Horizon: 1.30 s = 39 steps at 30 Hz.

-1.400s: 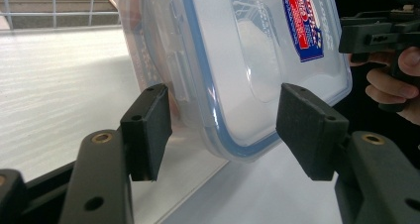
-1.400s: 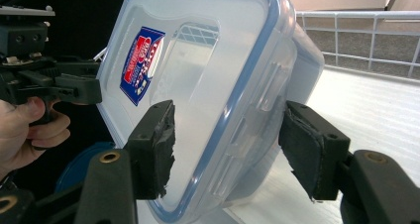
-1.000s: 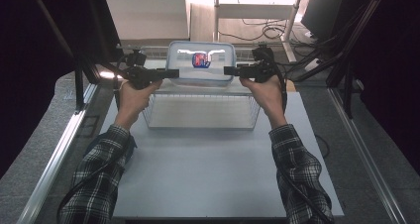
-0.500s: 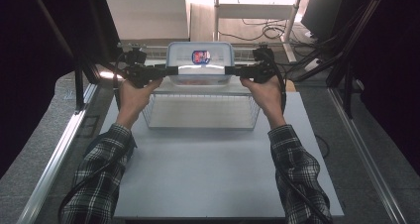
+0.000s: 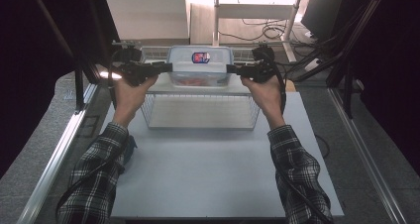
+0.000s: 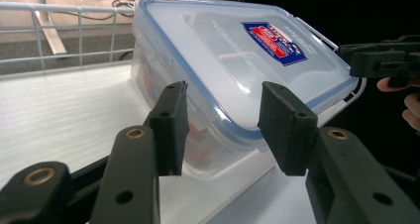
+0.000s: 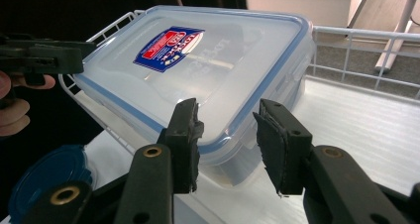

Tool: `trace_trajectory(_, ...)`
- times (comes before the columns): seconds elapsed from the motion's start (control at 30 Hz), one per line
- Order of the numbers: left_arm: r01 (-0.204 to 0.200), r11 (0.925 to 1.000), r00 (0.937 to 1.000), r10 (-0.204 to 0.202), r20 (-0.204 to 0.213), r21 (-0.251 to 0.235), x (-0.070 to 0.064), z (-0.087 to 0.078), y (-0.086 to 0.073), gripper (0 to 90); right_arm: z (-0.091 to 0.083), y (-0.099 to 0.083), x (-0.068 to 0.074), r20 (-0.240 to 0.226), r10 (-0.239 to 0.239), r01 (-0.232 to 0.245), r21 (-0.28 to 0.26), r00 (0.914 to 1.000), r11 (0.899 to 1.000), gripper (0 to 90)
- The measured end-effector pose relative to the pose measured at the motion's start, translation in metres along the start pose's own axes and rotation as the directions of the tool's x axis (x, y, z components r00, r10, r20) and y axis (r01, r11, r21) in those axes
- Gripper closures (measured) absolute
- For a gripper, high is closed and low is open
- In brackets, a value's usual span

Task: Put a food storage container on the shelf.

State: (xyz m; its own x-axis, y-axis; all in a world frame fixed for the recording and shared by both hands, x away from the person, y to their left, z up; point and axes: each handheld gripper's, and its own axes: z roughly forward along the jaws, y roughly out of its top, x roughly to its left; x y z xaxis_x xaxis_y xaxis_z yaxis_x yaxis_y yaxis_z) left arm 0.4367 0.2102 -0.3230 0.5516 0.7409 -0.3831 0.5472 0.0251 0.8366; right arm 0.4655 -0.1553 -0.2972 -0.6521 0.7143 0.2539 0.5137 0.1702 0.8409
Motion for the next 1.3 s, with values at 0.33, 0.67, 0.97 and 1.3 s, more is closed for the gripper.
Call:
trace_trajectory(0.33, 0.006, 1.0000, 0.9999, -0.007, 0.015, 0.007, -0.003, -0.003, -0.002, 54.9, -0.004, 0.000, 0.000, -0.004, 0.002, -0.002, 0.010, 1.0000, 1.000, 60.5)
trace_trajectory(0.67, -0.007, 1.0000, 0.9998, 0.007, 0.019, 0.002, -0.002, -0.004, -0.003, 55.1, -0.006, -0.003, 0.003, -0.014, 0.013, -0.013, 0.013, 0.9998, 1.000, 59.7)
trace_trajectory(0.97, -0.044, 0.9985, 0.9990, 0.044, -0.006, -0.032, -0.008, -0.004, -0.006, 42.1, -0.006, -0.006, 0.005, -0.005, -0.011, 0.010, -0.010, 0.9999, 1.000, 50.7)
trace_trajectory(1.3, -0.167, 0.9859, 0.9855, 0.167, -0.028, 0.009, -0.041, -0.015, -0.018, 25.5, -0.012, -0.018, 0.019, -0.032, -0.118, 0.117, -0.043, 0.9925, 0.992, 21.1)
